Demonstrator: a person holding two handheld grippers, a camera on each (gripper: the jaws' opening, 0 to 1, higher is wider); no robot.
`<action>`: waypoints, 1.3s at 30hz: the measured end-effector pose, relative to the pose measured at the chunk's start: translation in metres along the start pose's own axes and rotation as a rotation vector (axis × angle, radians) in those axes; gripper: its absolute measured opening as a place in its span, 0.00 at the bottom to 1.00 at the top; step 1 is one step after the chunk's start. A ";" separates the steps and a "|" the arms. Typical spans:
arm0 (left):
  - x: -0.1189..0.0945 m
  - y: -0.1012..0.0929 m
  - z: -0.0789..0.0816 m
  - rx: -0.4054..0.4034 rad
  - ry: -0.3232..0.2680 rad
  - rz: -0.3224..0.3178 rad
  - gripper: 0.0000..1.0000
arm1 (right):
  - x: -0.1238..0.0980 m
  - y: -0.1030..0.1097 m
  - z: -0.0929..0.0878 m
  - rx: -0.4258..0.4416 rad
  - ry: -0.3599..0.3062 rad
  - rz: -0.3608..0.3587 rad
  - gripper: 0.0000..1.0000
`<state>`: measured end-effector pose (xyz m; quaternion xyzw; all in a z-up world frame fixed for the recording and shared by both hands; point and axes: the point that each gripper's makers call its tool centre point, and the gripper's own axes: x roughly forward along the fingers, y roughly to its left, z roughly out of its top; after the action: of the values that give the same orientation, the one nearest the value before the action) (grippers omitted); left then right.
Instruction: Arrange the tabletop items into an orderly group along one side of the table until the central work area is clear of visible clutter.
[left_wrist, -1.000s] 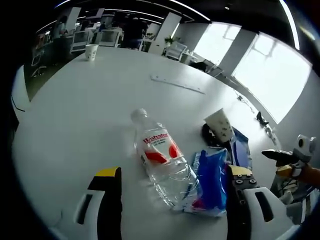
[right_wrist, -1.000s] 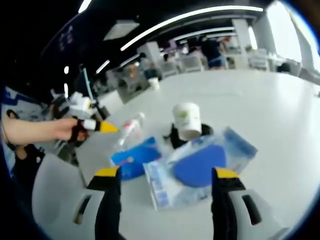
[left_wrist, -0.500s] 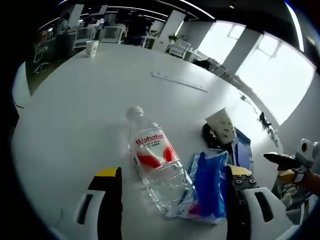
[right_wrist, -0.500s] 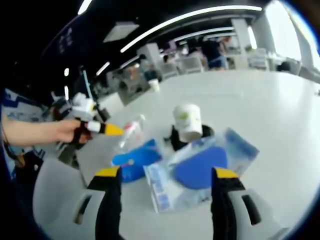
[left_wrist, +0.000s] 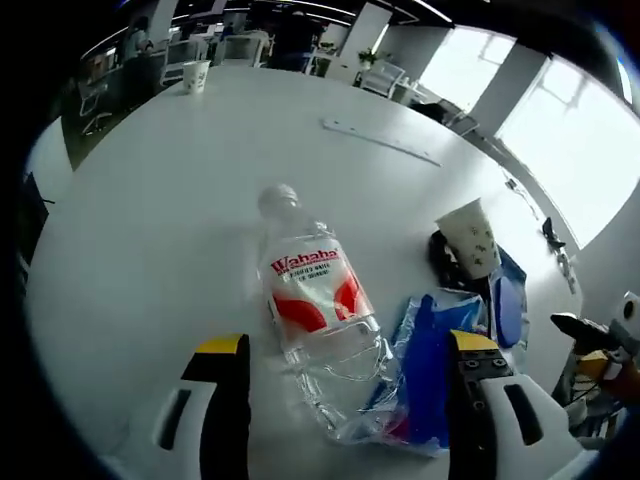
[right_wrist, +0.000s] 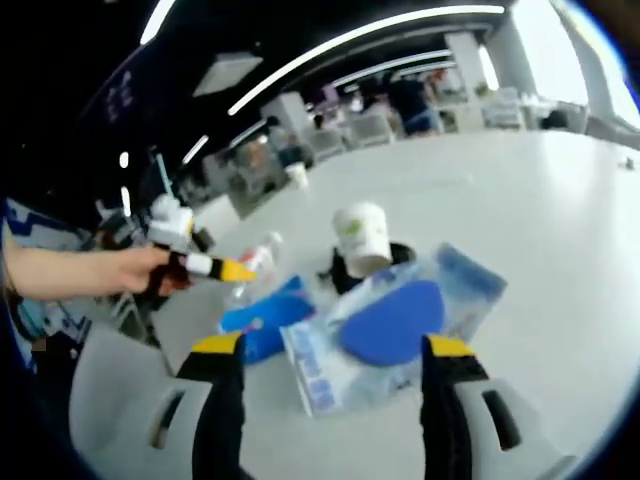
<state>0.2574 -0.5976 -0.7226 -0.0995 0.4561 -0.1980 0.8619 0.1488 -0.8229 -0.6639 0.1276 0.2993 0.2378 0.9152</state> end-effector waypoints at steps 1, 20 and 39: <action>0.000 0.001 0.001 -0.013 -0.004 0.013 0.77 | 0.000 0.000 0.000 0.004 -0.001 0.001 0.69; 0.014 0.007 0.010 0.000 0.007 0.133 0.63 | -0.007 -0.014 0.003 0.049 -0.036 -0.015 0.68; 0.012 0.013 0.009 -0.001 -0.033 0.204 0.41 | 0.003 -0.013 0.020 0.038 -0.059 0.007 0.67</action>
<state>0.2744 -0.5915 -0.7309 -0.0564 0.4498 -0.1074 0.8848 0.1679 -0.8339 -0.6546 0.1529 0.2762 0.2315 0.9202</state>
